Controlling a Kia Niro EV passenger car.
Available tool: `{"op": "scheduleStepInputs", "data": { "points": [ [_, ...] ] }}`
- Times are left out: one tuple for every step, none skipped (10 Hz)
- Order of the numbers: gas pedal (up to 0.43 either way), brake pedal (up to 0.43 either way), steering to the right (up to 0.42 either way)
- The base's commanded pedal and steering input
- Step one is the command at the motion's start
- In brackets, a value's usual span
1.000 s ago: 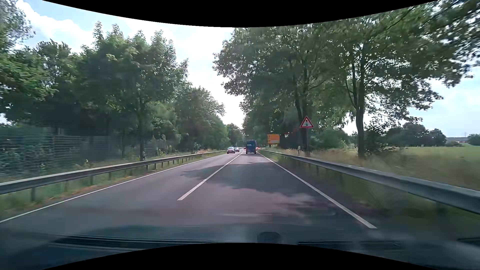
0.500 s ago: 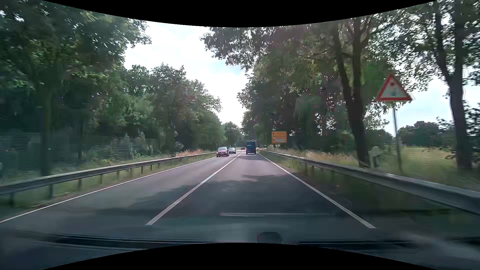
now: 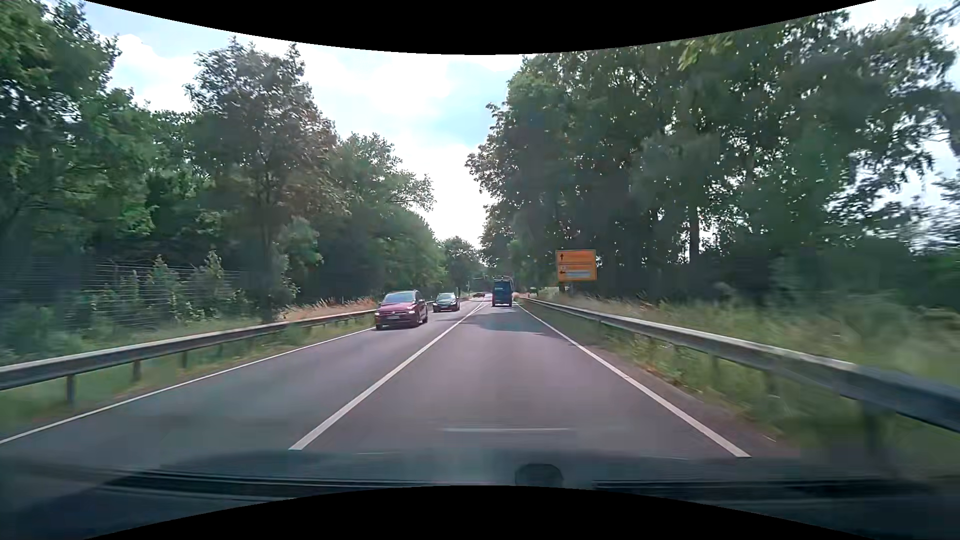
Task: Follow the waypoints while adhering to traffic rules and regulations
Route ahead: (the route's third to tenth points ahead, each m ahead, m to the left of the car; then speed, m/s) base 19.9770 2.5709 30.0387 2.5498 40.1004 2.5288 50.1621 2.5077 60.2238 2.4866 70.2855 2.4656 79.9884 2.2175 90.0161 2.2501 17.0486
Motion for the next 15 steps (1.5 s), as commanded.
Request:
{"op": "scheduleStepInputs", "data": {
  "points": [
    [0.020, 0.000, -0.001],
    [0.020, 0.000, -0.001],
    [0.020, 0.000, -0.001],
    [0.020, 0.000, -0.001],
    [0.020, 0.000, -0.001],
    [0.020, 0.000, -0.001],
    [0.020, 0.000, -0.001],
    [0.020, 0.000, -0.001],
    [0.020, 0.000, -0.001],
    [0.020, 0.000, -0.002],
    [0.020, 0.000, -0.002],
    [0.020, 0.000, -0.003],
    [0.020, 0.000, -0.003],
    [0.020, 0.000, -0.003],
    [0.008, 0.000, -0.003]
  ]
}}
